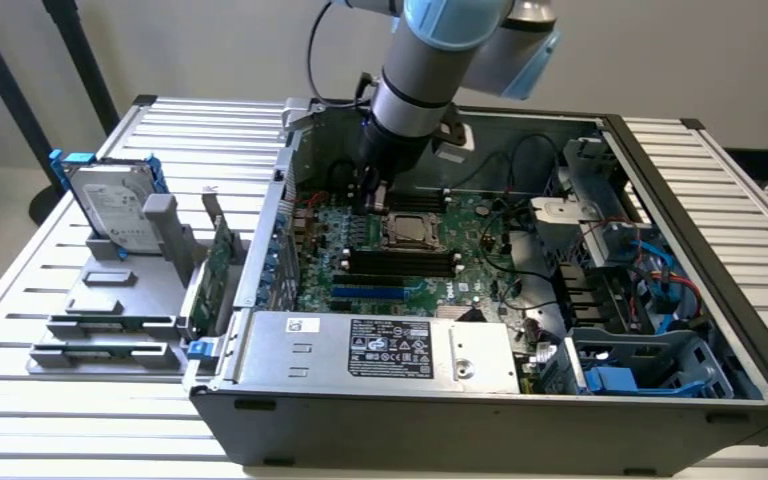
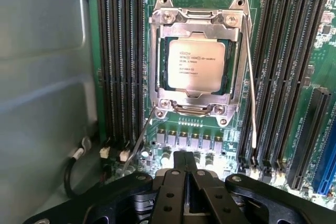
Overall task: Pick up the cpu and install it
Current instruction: 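Install the first cpu locking lever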
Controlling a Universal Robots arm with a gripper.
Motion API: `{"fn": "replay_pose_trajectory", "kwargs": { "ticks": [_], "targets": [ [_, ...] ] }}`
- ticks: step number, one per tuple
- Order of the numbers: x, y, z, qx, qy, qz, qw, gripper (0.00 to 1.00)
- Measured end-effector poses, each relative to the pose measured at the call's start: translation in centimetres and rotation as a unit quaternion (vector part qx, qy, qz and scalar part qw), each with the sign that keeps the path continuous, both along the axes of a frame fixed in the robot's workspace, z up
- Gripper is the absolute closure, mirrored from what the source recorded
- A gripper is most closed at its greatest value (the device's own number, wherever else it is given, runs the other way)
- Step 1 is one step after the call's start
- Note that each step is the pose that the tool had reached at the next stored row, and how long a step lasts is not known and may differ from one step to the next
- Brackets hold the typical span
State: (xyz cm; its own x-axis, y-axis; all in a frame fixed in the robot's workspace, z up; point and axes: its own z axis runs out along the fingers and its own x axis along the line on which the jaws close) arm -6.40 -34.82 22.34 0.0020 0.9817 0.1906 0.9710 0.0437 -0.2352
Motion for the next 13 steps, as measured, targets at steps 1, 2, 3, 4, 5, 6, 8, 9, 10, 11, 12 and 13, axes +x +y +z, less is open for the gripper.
{"fn": "replay_pose_trajectory", "kwargs": {
  "ticks": [1,2,3,4,5,6,8,9,10,11,12,13],
  "targets": [
    [-0.01,0.0,0.11,0.0017,0.0,-0.003,1.0,0.89],
    [-0.01,0.0,0.18,0.0023,0.0,-0.007,1.0,0.89],
    [-0.04,0.0,0.19,0.0025,0.0,-0.012,0.9999,0.89],
    [-0.07,0.0,0.2,0.0027,0.0,-0.017,0.9998,0.89],
    [-0.09,0.0,0.2,0.0028,0.0,-0.023,0.9997,0.89],
    [-0.12,0.0,0.2,0.003,0.0,-0.029,0.9996,0.89],
    [-0.16,0.0,0.2,0.0033,-0.0001,-0.041,0.9991,0.89],
    [-0.18,0.0,0.2,0.0034,-0.0001,-0.048,0.9989,0.89],
    [-0.2,0.0,0.2,0.0036,-0.0001,-0.054,0.9986,0.89],
    [-0.23,0.0,0.2,0.0039,-0.0001,-0.059,0.9982,0.89],
    [-0.28,0.0,0.19,0.0042,-0.0001,-0.064,0.998,0.89],
    [-0.38,0.0,0.19,0.0042,-0.0001,-0.066,0.9978,0.89]
  ]
}}
